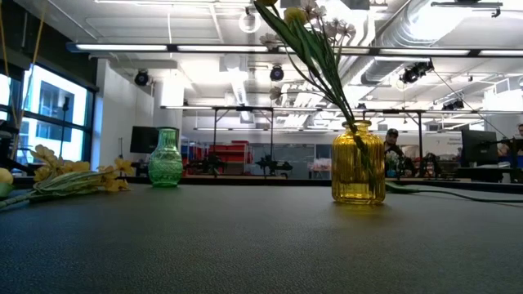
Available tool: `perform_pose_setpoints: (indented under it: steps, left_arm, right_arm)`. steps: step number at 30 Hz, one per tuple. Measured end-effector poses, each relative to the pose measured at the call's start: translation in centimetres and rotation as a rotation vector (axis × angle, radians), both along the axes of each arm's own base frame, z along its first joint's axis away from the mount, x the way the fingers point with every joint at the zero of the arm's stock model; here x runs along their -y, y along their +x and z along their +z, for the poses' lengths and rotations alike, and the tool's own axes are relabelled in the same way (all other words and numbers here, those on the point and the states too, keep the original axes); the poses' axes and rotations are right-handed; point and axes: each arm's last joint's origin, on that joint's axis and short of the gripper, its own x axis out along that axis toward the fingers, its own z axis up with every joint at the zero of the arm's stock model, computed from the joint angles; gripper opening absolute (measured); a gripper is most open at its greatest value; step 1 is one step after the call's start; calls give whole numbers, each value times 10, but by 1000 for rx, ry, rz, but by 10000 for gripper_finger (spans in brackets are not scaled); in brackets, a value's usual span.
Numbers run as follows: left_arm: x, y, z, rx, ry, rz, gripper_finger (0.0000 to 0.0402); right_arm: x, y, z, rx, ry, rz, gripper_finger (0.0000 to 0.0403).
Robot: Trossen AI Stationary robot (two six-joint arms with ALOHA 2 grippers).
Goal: Sort flowers into vase by color
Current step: Put the bottom red tulip into the green vase
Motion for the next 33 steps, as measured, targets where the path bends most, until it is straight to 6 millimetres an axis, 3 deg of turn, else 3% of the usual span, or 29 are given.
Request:
perform_pose_setpoints:
  steps: [4, 9, 14, 22, 26, 33]
  left_arm:
    - [-24, -25, 3, -102, -15, 227, 1]
    - [-76, -62, 9, -184, -82, 496, 1]
    - [-130, -98, 36, -156, -137, 642, 0]
    - [-188, -150, 87, 98, -129, 729, 0]
    - [-213, -164, 93, 135, -86, 856, 0]
    - [-260, -164, 93, 187, -136, 840, 0]
  right_arm:
    - [0, 0, -3, -27, -13, -2, 148]
    - [-1, 4, -10, -31, -18, -48, 190]
    - [-7, 14, -30, -50, -56, -98, 199]
    - [-9, 24, -43, -41, -48, -109, 199]
    - [-9, 24, -42, -24, -45, -107, 199]
    - [-9, 25, -40, -6, -65, -99, 199]
